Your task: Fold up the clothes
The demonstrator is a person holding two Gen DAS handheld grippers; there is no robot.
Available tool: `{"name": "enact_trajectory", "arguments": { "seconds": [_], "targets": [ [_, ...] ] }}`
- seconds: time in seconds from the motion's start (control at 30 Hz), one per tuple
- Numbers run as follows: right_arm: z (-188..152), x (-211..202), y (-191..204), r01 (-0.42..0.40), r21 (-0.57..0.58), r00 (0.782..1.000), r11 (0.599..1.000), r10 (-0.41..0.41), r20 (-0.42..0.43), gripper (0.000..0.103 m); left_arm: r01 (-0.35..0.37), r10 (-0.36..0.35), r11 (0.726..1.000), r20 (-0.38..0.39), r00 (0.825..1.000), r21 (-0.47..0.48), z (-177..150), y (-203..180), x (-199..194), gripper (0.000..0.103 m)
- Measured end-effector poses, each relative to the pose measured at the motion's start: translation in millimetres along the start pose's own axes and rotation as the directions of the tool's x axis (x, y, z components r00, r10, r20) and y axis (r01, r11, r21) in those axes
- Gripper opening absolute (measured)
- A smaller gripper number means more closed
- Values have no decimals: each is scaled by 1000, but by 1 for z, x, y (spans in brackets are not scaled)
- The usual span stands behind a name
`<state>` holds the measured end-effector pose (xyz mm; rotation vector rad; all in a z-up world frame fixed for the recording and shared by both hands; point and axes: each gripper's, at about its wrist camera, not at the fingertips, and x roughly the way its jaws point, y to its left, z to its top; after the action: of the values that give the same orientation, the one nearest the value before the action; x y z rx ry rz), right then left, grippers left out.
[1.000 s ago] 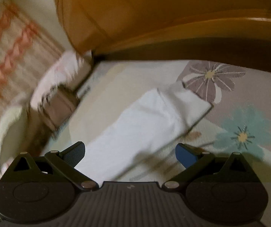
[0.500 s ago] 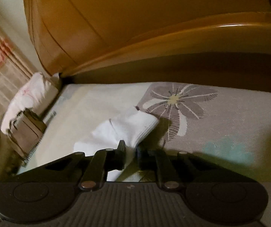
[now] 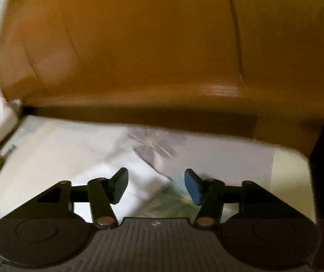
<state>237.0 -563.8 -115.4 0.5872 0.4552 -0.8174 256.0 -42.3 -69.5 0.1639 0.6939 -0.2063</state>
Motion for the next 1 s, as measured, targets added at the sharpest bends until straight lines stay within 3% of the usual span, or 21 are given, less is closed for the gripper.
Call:
{"name": "enact_trajectory", "arguments": {
  "seconds": [0.1, 0.2, 0.3, 0.4, 0.47, 0.53, 0.6, 0.77, 0.87, 1.0],
  "targets": [
    [-11, -10, 66, -175, -170, 982, 970, 159, -105, 79, -12, 12, 1000, -3, 1000, -1, 1, 2, 3, 92],
    [-39, -10, 147, -317, -323, 939, 892, 247, -239, 88, -19, 19, 1000, 2, 1000, -4, 0, 6, 2, 92],
    [-74, -2, 223, -373, -446, 914, 814, 238, -329, 89, -32, 32, 999, 10, 999, -14, -1, 12, 0, 92],
    [-107, 13, 272, -364, -512, 903, 778, 158, -401, 89, -46, 46, 999, 15, 999, -11, -3, 20, -1, 92],
    [-121, 26, 291, -330, -554, 906, 765, 92, -412, 89, -56, 56, 998, 19, 998, -6, -5, 25, -1, 92],
    [-126, 39, 302, -257, -594, 937, 762, 46, -347, 103, -67, 67, 998, 16, 998, -8, -6, 31, 1, 92],
    [-121, 53, 308, -242, -576, 942, 781, 46, -333, 103, -74, 74, 997, 10, 997, -15, -6, 37, 3, 92],
    [-97, 75, 305, -256, -512, 927, 820, 57, -371, 103, -66, 67, 997, 15, 998, -36, -8, 44, 2, 92],
    [-88, 57, 301, -288, -476, 918, 831, 99, -384, 103, -56, 57, 998, 24, 998, -34, -8, 43, -1, 92],
    [-98, 29, 304, -366, -492, 879, 790, 121, -461, 103, -49, 50, 999, 34, 998, -18, -7, 37, -2, 92]
  ]
}}
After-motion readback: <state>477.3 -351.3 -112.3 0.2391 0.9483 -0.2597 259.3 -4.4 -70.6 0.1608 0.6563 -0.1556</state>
